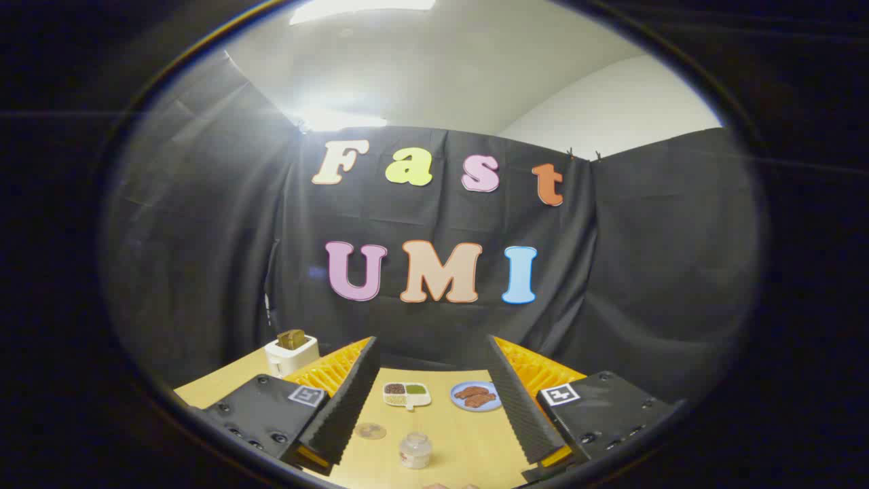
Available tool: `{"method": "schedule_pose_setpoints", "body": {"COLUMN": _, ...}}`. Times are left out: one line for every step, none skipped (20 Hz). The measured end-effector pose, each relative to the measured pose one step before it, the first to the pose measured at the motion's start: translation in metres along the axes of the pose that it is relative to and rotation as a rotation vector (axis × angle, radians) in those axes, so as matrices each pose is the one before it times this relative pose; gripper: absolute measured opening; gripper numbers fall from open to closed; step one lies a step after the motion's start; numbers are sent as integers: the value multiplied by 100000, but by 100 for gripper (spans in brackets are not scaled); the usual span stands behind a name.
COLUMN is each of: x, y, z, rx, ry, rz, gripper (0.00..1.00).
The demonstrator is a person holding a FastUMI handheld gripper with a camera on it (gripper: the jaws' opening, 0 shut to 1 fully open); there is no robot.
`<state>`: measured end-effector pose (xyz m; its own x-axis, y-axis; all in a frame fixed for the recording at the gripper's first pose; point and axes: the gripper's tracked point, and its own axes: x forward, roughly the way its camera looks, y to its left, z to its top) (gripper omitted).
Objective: Take the bottle from table, then pour the juice into the cup, finally place the bottle on the coaster
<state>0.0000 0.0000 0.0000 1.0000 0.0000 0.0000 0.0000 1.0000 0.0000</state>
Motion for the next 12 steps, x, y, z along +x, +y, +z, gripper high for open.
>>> {"method": "schedule_pose_setpoints", "body": {"x": -30, "y": 25, "z": -79, "rx": -475, "ry": -92, "rz": -281, "gripper": 98}}
{"method": "schedule_pose_setpoints", "body": {"x": 56, "y": 46, "z": -26, "rx": -83, "ry": 53, "rz": -384, "gripper": 98}}
{"method": "schedule_pose_setpoints", "body": {"x": -99, "y": 282, "z": -163, "rx": 320, "ry": 259, "rz": 183, "gripper": 98}}
{"method": "schedule_pose_setpoints", "body": {"x": 7, "y": 203, "z": -166, "rx": 97, "ry": 707, "rz": 19, "gripper": 98}}
{"method": "schedule_pose_setpoints", "body": {"x": -67, "y": -124, "z": -216, "rx": -462, "ry": 426, "rz": -562, "gripper": 98}}
{"method": "schedule_pose_setpoints", "body": {"x": -151, "y": -103, "z": 14, "rx": -760, "ry": -285, "rz": -844, "gripper": 98}}
{"method": "schedule_pose_setpoints", "body": {"x": -173, "y": 6, "z": 63, "rx": -712, "ry": -478, "rz": -697, "gripper": 98}}
{"method": "schedule_pose_setpoints", "body": {"x": -254, "y": 71, "z": -61, "rx": -282, "ry": -298, "rz": -509, "gripper": 98}}
{"method": "schedule_pose_setpoints", "body": {"x": -172, "y": 204, "z": -367, "rx": -124, "ry": 186, "rz": -105, "gripper": 98}}
{"method": "schedule_pose_setpoints", "body": {"x": -189, "y": 195, "z": -295, "rx": -174, "ry": 264, "rz": 73, "gripper": 98}}
{"method": "schedule_pose_setpoints", "body": {"x": -181, "y": 145, "z": -265, "rx": -384, "ry": 327, "rz": -110, "gripper": 98}}
{"method": "schedule_pose_setpoints", "body": {"x": -227, "y": 182, "z": -171, "rx": -515, "ry": 270, "rz": -56, "gripper": 98}}
